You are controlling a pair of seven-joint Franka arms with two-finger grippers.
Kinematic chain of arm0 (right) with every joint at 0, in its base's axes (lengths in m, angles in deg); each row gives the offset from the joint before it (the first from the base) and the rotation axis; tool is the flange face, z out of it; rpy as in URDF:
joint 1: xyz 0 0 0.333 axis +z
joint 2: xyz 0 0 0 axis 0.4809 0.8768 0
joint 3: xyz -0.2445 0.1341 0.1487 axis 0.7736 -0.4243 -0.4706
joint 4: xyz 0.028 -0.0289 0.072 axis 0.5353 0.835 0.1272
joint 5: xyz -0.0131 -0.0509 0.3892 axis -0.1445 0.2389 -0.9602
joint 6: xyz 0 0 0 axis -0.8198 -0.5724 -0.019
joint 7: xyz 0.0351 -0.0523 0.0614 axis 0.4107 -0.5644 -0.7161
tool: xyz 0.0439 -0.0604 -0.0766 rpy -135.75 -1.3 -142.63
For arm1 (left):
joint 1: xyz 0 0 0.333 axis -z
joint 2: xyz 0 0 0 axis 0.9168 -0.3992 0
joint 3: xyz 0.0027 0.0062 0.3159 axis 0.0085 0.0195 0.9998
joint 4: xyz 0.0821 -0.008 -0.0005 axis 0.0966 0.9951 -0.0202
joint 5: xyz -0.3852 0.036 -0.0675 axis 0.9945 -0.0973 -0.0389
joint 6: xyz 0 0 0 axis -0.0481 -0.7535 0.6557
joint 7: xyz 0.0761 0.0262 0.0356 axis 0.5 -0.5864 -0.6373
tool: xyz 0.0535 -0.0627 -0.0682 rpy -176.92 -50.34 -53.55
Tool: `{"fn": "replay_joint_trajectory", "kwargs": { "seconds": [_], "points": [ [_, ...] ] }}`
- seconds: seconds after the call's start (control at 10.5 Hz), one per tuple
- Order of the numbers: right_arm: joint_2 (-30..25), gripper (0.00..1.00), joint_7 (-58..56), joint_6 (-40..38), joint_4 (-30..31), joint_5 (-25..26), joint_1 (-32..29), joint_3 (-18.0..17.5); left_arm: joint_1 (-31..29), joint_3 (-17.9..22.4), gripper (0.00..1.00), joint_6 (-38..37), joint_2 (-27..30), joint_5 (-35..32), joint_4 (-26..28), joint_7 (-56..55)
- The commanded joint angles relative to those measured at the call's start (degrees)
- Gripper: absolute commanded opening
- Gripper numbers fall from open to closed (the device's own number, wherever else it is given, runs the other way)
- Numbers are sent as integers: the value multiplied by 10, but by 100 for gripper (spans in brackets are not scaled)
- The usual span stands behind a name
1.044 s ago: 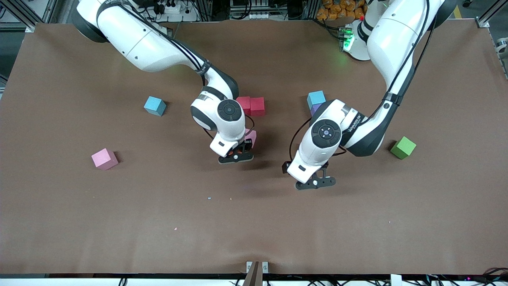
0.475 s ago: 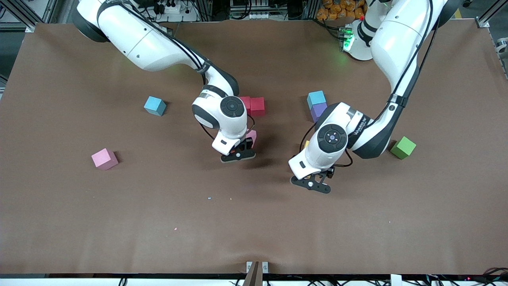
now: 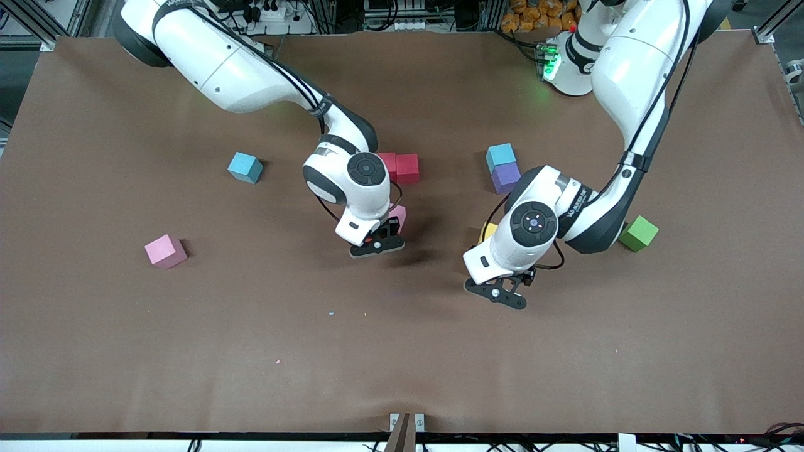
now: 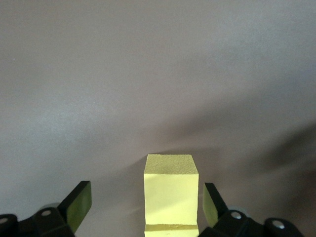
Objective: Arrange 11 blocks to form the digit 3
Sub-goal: 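Lift the yellow cube with the left gripper while the right gripper holds orange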
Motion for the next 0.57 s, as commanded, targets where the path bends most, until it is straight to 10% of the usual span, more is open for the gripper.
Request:
{"fn": "replay_joint_trajectory", "kwargs": {
  "seconds": [0.0, 0.47],
  "points": [
    [15, 0, -10, 2, 34, 16, -18, -2, 0, -1, 100, -4, 1, 2, 3, 6],
    [14, 0, -37, 0, 34, 15, -28, -2, 0, -1, 100, -4, -5, 7, 3, 2]
  ]
}}
